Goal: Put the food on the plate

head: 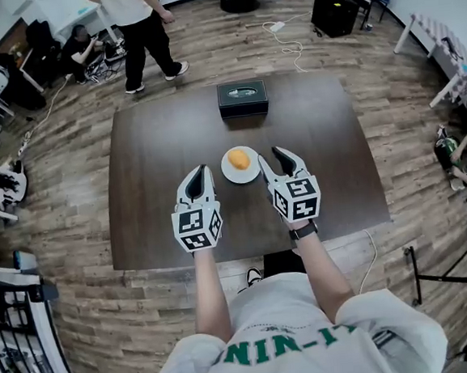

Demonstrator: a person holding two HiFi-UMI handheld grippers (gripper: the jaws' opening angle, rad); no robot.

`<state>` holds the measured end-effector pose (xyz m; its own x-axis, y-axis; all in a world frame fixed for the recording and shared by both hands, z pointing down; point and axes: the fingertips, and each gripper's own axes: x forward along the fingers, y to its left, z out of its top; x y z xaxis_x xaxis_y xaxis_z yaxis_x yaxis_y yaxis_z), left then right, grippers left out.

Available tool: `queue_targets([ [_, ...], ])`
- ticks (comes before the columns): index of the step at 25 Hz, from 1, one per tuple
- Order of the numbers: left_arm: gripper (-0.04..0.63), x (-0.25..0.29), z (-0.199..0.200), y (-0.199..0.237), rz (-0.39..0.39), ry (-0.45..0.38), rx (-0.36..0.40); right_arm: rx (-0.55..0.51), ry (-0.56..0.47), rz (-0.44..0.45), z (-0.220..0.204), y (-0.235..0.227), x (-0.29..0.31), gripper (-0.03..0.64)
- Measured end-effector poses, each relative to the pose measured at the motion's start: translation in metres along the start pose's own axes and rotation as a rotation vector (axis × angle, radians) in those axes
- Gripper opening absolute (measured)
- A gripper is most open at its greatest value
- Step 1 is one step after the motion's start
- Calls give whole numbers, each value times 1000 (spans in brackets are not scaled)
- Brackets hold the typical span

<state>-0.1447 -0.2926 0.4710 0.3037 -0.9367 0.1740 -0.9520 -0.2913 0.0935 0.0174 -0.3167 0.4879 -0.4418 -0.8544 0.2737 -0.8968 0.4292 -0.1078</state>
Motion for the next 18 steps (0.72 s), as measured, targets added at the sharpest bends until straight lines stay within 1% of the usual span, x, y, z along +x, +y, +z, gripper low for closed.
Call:
queue_targets([
  [5, 11, -21, 30, -4, -3, -61, 28, -78, -77, -38, 35, 13, -26, 108],
  [9, 11, -42, 43, -13, -11, -90, 48, -78, -132, -52, 52, 22, -53, 52],
  [12, 11, -57, 49, -15, -14, -113, 53, -70, -165, -43, 60, 33, -69, 18],
  [18, 11, -65, 50, -20, -25, -133, 55, -93, -178, -31, 63, 42, -82, 15],
])
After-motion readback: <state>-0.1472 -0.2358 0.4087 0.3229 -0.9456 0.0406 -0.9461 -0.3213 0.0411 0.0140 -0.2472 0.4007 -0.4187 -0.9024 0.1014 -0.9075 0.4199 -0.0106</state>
